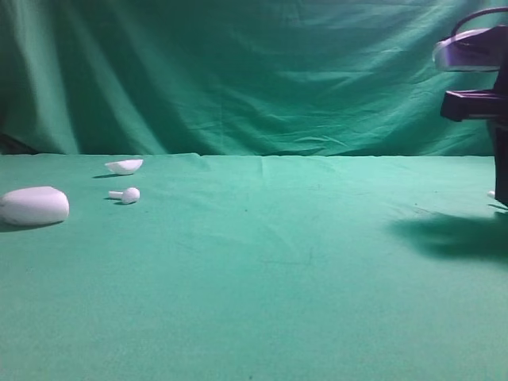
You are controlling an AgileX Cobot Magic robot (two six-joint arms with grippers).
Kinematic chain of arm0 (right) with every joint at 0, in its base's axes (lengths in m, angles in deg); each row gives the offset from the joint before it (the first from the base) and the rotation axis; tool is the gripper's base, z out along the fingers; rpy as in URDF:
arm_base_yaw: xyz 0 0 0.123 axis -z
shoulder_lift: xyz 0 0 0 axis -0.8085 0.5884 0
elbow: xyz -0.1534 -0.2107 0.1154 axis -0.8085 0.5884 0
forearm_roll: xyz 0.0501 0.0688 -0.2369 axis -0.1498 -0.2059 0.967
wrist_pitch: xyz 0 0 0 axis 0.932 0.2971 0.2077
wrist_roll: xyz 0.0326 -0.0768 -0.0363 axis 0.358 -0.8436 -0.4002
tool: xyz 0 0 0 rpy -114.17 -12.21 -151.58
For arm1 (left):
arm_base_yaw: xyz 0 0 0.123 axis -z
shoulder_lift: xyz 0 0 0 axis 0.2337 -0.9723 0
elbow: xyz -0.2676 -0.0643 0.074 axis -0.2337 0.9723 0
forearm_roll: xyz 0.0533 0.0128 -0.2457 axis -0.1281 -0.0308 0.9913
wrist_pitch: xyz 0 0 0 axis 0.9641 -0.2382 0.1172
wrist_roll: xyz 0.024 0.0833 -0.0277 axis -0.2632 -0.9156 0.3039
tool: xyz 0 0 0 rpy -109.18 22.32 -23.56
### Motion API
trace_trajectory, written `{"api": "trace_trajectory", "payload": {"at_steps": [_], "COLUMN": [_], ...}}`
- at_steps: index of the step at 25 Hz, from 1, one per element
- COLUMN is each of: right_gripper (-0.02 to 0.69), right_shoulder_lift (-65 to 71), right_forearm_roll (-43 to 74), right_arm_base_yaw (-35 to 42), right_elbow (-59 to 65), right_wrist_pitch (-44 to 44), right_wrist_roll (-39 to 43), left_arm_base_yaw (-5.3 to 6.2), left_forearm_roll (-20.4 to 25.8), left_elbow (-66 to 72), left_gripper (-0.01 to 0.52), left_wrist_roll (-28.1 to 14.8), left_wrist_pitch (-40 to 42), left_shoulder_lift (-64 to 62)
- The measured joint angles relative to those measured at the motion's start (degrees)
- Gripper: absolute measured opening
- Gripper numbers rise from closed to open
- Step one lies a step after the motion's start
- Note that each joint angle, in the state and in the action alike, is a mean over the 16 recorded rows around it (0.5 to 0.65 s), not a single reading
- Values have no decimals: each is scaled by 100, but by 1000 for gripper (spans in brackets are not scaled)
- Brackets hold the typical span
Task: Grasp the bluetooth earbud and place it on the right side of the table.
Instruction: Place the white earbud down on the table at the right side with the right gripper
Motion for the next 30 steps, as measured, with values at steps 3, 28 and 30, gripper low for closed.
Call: {"api": "trace_trajectory", "payload": {"at_steps": [3, 28, 30], "right_gripper": [90, 279, 213], "right_shoulder_lift": [106, -687, -1067], "right_forearm_roll": [-4, -440, -509], "right_arm_base_yaw": [0, 13, 13], "right_elbow": [-3, -769, -883], "right_wrist_pitch": [71, -875, -1100], "right_wrist_roll": [0, 27, 32], "left_arm_base_yaw": [0, 0, 0], "left_forearm_roll": [1, 2, 2], "left_elbow": [0, 0, 0], "left_gripper": [0, 0, 0], "left_wrist_roll": [0, 0, 0], "left_wrist_pitch": [0, 0, 0], "left_shoulder_lift": [0, 0, 0]}}
